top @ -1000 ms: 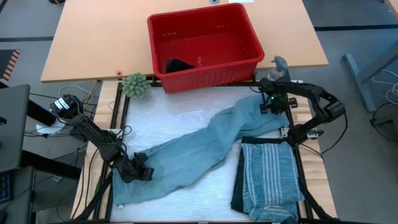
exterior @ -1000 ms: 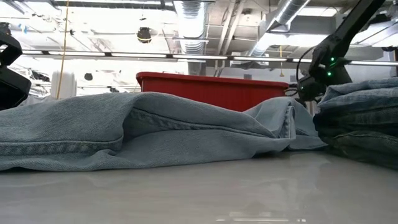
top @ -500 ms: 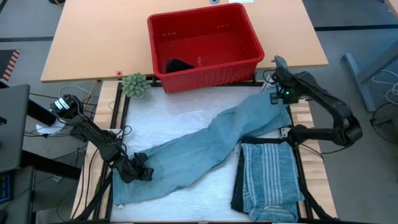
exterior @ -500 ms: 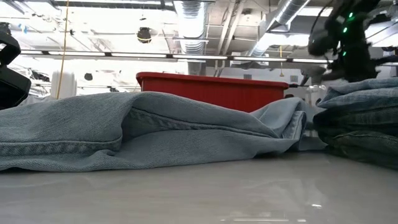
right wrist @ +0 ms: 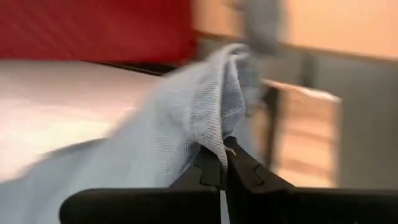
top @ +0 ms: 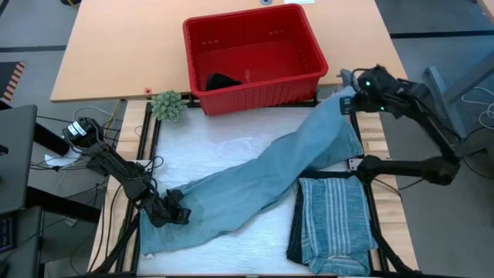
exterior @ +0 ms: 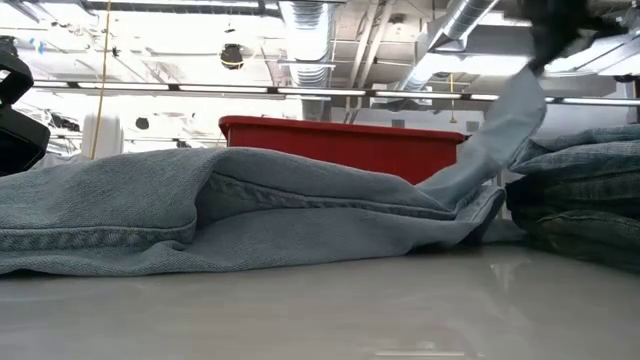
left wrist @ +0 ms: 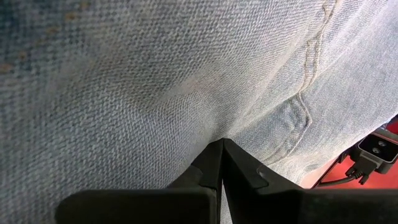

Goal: Fold Laundry from Bin
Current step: Fold the light blue denim pants

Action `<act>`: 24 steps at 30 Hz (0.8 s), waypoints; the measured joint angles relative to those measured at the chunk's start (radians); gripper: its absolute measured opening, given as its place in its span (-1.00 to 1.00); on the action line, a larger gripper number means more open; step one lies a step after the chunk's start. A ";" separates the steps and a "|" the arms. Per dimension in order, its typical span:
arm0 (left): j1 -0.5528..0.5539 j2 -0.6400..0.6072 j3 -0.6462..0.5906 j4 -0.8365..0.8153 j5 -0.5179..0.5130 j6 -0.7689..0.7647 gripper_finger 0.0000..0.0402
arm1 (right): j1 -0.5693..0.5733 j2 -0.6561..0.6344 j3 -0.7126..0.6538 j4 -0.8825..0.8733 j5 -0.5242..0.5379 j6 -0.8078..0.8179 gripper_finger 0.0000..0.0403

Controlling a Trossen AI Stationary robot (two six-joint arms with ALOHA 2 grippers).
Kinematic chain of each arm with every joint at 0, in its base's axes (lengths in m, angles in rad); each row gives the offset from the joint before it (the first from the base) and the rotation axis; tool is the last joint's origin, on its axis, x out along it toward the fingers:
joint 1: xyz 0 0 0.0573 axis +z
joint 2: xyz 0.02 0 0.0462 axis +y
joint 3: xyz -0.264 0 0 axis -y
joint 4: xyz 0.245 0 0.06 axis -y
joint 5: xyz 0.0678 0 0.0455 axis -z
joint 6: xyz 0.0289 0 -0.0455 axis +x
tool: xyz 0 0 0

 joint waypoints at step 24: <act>0.000 0.000 0.000 0.000 -0.030 -0.061 -0.99 | 0.997 0.449 0.169 0.666 -0.095 0.108 -0.89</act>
